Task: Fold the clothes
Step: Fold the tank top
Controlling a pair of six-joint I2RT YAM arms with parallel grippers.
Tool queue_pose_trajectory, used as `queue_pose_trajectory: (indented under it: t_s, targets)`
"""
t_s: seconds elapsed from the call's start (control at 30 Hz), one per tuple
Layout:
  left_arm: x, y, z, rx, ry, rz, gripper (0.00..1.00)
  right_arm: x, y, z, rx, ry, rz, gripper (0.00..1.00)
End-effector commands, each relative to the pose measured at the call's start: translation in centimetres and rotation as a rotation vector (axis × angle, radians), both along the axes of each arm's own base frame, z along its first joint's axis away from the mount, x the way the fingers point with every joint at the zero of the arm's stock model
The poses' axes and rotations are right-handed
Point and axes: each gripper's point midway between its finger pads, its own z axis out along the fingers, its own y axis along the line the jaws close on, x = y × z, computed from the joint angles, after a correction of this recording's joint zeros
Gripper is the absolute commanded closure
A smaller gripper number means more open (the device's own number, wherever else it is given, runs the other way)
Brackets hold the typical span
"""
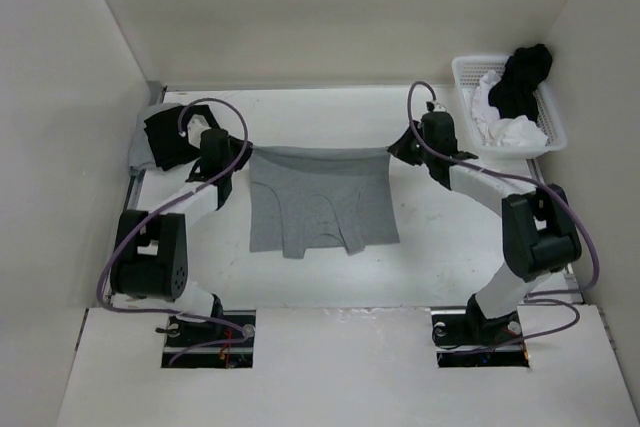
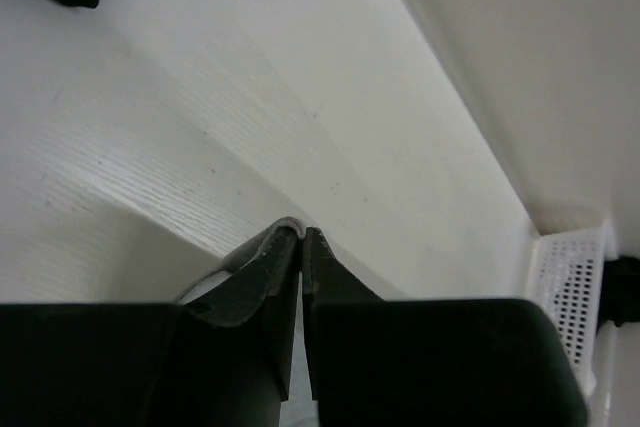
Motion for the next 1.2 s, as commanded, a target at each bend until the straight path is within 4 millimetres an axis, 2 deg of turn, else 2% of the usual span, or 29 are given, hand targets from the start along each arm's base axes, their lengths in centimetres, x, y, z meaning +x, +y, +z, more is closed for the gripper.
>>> queue_pose_trajectory:
  t_s: [0.0, 0.17, 0.27, 0.47, 0.6, 0.73, 0.83, 0.97, 1.17]
  targets:
    - [-1.8, -0.4, 4.2, -0.066, -0.153, -0.018, 0.97, -1.3, -0.6, 3.5, 0.060, -0.129, -0.031, 0.98]
    - [-8.1, -1.1, 2.2, -0.076, -0.143, -0.053, 0.97, -6.1, -1.9, 1.7, 0.105, -0.113, -0.076, 0.98]
    - [-11.1, -1.4, 1.8, -0.102, -0.153, -0.061, 0.97, -8.9, -1.8, 1.5, 0.124, -0.121, -0.066, 0.98]
    - [-15.7, -2.0, 1.9, -0.121, -0.168, -0.101, 0.97, -14.6, -2.4, 0.8, 0.117, -0.119, -0.070, 0.98]
    - [-18.1, -1.9, 0.3, -0.112, -0.121, -0.112, 0.97, -18.4, -2.2, -0.7, 0.110, -0.069, -0.044, 0.98]
    - [-20.1, -1.4, -1.6, -0.104, -0.067, -0.114, 0.98, -21.4, -1.9, -2.8, 0.144, 0.015, -0.045, 0.98]
    - [-21.2, -1.1, -2.4, -0.100, -0.040, -0.112, 0.98, -22.8, -1.5, -3.8, 0.185, 0.069, -0.052, 1.00]
    - [-22.0, -0.1, -3.2, -0.083, -0.015, -0.083, 0.98, -23.6, -2.0, -5.2, 0.181, 0.125, -0.103, 1.00]
    - [-22.7, 0.2, -4.8, -0.073, 0.039, -0.085, 0.97, -25.0, -2.2, -7.3, 0.154, 0.220, -0.137, 1.00]
